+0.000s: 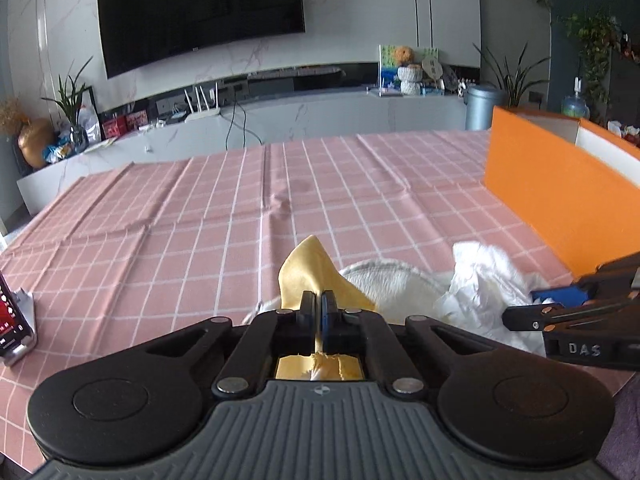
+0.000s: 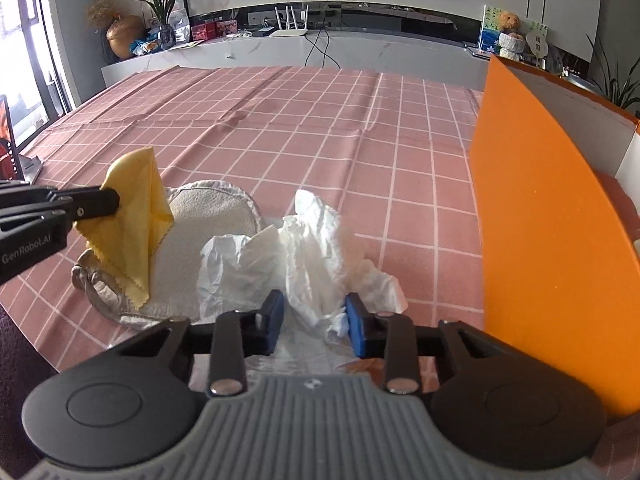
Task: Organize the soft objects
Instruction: 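Lift the plastic bag with the right tool and the yellow cloth with the left tool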
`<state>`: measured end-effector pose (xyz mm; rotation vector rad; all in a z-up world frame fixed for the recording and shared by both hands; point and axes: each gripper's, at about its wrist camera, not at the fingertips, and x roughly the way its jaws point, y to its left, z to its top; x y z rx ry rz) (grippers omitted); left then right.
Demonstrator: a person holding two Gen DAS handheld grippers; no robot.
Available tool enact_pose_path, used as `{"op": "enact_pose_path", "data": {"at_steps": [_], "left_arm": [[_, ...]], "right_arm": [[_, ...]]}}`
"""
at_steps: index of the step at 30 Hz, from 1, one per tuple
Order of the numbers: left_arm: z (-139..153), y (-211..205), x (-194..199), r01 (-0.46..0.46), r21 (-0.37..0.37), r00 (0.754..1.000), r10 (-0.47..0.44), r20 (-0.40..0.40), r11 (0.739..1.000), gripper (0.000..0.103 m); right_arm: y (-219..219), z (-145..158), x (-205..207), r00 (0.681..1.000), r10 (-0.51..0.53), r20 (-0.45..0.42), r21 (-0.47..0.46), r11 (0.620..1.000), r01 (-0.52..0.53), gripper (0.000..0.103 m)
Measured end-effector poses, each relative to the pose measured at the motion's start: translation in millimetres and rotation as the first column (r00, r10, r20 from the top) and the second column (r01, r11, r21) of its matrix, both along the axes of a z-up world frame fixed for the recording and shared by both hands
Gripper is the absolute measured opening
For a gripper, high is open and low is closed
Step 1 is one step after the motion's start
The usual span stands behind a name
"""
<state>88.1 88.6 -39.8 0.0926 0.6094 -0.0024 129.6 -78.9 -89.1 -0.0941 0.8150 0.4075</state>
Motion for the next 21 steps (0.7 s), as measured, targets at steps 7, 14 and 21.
{"op": "enact_pose_path", "data": {"at_steps": [7, 14, 21], "left_arm": [[27.9, 3.3, -3.2, -0.016, -0.029, 0.998, 0.018, 0.065, 0.999, 0.002], [36.6, 5.5, -4.4, -0.010, -0.082, 0.998, 0.015, 0.060, 0.997, 0.002], [23.8, -6.0, -3.7, 0.042, -0.165, 0.999, -0.044, -0.010, 0.985, 0.002]], "right_arm": [[-7.8, 5.8, -0.8, 1.000, -0.021, 0.012, 0.004, 1.000, 0.021, 0.010], [-9.4, 28.8, -11.1, 0.994, -0.021, 0.104, 0.020, 1.000, 0.019, 0.010], [-11.4, 41.7, -18.0, 0.993, -0.011, 0.120, 0.030, 1.000, 0.008, 0.010]]}}
